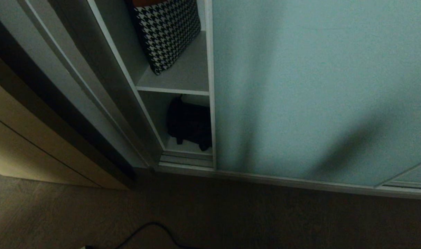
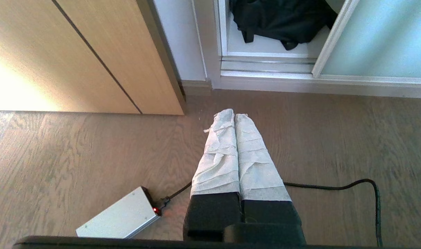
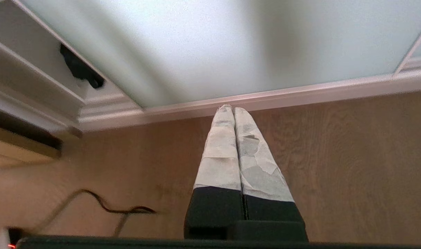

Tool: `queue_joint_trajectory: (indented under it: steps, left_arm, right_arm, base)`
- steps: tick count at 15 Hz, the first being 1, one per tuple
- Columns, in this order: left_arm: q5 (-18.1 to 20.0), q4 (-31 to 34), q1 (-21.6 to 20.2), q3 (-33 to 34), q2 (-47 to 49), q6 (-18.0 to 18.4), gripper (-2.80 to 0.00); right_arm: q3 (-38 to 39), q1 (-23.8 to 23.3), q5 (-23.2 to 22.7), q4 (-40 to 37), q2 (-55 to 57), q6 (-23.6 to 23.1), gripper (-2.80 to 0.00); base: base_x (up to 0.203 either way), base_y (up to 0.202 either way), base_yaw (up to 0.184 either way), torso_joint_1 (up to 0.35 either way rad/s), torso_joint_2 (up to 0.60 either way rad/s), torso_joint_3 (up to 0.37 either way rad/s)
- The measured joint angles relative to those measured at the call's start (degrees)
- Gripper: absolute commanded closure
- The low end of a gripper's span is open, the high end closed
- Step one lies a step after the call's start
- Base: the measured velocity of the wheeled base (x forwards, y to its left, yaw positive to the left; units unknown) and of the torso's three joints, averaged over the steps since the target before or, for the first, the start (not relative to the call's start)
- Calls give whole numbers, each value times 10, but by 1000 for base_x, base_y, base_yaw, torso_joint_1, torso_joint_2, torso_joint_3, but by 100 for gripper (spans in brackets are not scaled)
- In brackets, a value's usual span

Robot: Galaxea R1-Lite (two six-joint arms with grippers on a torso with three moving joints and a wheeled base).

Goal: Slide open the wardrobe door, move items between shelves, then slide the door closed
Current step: Close the door

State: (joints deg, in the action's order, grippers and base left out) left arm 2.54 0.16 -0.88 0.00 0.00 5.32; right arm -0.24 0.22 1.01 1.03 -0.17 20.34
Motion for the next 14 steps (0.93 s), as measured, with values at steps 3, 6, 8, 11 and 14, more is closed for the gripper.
queue_joint_trajectory:
  steps: [3,6,8,11,14]
  left_arm:
    - [0,0,0,0,0,0,0]
    - [0,0,0,0,0,0,0]
    - [0,0,0,0,0,0,0]
    - [0,0,0,0,0,0,0]
    - [0,0,0,0,0,0,0]
  right_arm:
    - [1,0,-9,9,0,-74,0]
    - [2,-1,-15,11,0,-201,0]
    - [-1,0,-10,-17,0,-220,0]
    - [-4,0,-7,-23,0,-197,0]
    - [-1,0,-8,-16,0,-195,0]
  base:
    - [0,0,0,0,0,0]
    - [0,0,0,0,0,0]
    - [0,0,0,0,0,0]
    - [0,0,0,0,0,0]
    - [0,0,0,0,0,0]
